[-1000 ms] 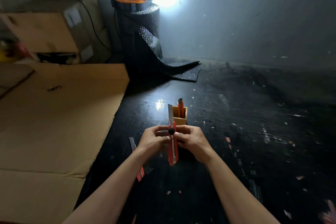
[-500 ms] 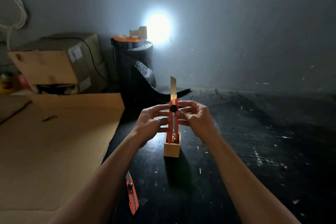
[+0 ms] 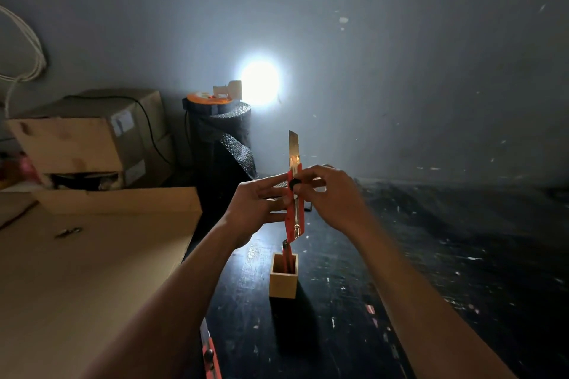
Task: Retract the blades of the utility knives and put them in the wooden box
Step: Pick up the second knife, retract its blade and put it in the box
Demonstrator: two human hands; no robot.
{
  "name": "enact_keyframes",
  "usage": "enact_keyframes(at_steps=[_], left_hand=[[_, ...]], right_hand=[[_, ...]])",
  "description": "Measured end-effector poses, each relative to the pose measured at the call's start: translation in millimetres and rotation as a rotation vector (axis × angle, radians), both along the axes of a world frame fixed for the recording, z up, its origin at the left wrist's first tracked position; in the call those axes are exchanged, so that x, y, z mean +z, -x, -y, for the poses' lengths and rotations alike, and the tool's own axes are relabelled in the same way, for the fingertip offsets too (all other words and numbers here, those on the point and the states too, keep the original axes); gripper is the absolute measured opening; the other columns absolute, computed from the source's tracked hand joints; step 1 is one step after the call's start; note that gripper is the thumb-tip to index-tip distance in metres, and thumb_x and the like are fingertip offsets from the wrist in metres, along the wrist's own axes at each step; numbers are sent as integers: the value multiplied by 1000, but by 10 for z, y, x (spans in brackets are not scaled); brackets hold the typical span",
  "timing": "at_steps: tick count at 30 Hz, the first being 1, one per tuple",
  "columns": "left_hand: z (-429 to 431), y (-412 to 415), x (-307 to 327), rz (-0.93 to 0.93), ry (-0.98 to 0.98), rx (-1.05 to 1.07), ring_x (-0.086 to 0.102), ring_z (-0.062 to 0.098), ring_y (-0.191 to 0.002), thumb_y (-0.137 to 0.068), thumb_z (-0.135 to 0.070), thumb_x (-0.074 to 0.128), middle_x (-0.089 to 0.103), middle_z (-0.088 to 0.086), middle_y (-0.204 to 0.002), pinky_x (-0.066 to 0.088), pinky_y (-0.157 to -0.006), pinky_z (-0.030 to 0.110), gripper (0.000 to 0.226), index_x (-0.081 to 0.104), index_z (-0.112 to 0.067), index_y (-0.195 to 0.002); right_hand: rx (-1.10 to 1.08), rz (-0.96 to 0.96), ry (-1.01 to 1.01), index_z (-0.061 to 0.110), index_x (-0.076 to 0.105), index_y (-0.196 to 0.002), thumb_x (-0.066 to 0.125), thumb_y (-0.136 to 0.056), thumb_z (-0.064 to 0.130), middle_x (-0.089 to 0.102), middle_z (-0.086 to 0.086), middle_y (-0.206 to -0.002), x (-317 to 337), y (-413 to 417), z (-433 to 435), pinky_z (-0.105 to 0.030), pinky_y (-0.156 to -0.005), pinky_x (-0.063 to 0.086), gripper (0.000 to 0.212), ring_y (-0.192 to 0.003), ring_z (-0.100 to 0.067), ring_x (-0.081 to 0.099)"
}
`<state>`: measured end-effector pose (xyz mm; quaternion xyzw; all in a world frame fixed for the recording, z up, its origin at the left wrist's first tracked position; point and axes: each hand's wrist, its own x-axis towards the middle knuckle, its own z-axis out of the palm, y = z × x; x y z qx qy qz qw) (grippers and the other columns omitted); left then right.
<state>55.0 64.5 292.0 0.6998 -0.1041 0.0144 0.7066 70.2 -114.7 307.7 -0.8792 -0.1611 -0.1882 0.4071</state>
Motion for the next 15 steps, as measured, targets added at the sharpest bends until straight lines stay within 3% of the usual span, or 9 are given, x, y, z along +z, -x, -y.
enact_keyframes(at_steps=[4,10,15], left_hand=[[1,-36,30,-28,27,-13,81,32,-92,-91,15,62,82,13,-105,66,-82,45,49,69,-13,-131],[-62,-91,114,-83,84,-59,77,38,-104,-95,12,58,78,16,-118,59,-95,56,47,69,-15,-132],[-116,-100,142,-147,182,-141,73,40,-113,-96,7,60,74,19,-125,53,-102,57,46,66,-14,-136]], right_hand=[[30,-41,4,21,76,-111,73,-92,29,74,3,-114,-4,22,24,0,-56,42,21,-74,6,61],[69,-103,-150,25,75,-101,77,-89,27,73,12,-97,3,115,33,-11,-72,48,13,-80,0,68],[80,-89,-147,26,76,-103,77,-88,29,74,12,-101,34,150,37,-16,-80,51,15,-84,-4,70]])
